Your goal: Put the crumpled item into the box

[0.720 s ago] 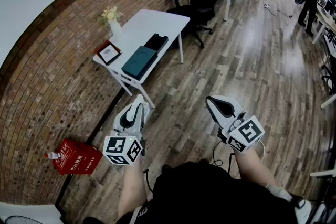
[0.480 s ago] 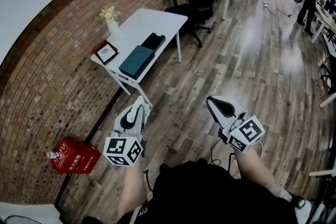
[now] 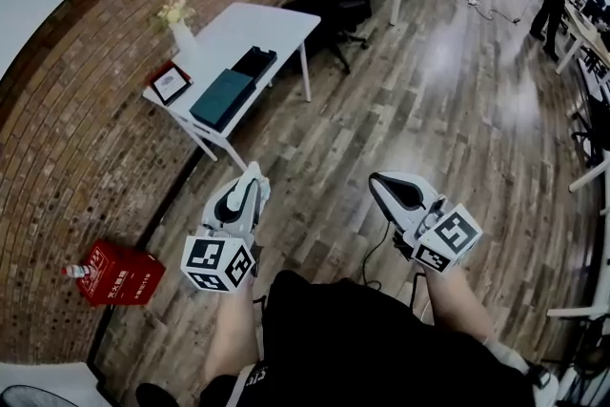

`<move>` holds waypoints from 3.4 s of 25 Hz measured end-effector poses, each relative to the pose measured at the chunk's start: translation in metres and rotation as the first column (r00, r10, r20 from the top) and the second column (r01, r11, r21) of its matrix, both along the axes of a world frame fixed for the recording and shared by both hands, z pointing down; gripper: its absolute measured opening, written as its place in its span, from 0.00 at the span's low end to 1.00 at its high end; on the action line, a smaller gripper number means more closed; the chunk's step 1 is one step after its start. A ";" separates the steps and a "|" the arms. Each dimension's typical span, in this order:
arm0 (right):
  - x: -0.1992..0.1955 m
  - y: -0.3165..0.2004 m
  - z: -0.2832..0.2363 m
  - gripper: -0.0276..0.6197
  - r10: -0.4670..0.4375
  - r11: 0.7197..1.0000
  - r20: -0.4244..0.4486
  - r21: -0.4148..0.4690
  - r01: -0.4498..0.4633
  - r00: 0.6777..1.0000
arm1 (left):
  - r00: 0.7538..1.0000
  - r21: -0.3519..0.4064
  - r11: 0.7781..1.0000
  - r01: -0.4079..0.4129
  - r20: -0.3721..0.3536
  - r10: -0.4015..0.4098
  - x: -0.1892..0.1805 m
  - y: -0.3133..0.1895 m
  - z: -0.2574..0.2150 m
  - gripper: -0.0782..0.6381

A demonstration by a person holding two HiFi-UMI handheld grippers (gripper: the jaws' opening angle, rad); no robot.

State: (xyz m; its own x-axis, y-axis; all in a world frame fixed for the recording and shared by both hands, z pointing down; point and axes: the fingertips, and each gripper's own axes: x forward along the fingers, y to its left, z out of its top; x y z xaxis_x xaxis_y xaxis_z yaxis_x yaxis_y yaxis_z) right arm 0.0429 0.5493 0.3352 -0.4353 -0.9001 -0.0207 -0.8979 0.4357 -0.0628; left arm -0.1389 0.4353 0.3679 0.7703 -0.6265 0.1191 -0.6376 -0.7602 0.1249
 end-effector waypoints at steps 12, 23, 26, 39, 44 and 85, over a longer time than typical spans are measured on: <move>0.010 -0.057 0.082 0.04 -0.012 0.973 0.070 -0.230 0.028 0.997 | 1.000 -0.111 0.993 -0.029 0.002 0.029 0.019 -0.085 0.055 0.21; -0.045 -0.231 0.086 0.05 -0.114 0.953 0.004 -0.284 0.110 0.994 | 0.998 -0.097 0.994 -0.055 -0.001 0.055 0.006 -0.264 0.053 0.21; -0.050 -0.270 0.091 0.05 -0.079 0.948 0.041 -0.306 0.088 0.996 | 0.998 -0.089 0.994 -0.069 0.004 0.070 -0.001 -0.298 0.049 0.21; -0.072 -0.387 0.113 0.05 -0.086 0.920 0.084 -0.375 0.112 0.993 | 0.996 -0.177 0.980 -0.090 -0.001 0.091 -0.011 -0.387 0.081 0.21; -0.046 -0.436 0.121 0.05 -0.104 0.915 0.090 -0.381 0.131 0.991 | 0.997 -0.193 0.978 -0.080 -0.003 0.081 0.016 -0.431 0.087 0.21; -0.005 -0.728 0.115 0.05 -0.544 0.751 0.028 -0.428 0.502 0.838 | 0.985 -0.183 0.971 0.155 -0.043 -0.165 0.108 -0.677 0.067 0.21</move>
State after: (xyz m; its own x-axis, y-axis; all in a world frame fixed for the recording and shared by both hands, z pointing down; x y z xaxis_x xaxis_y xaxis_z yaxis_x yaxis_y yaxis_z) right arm 0.0377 -0.1789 0.4506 -0.8213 -0.4471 0.3543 -0.5473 0.7927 -0.2685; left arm -0.0312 -0.2421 0.4346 0.6707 -0.7147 0.1985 -0.7368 -0.6111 0.2893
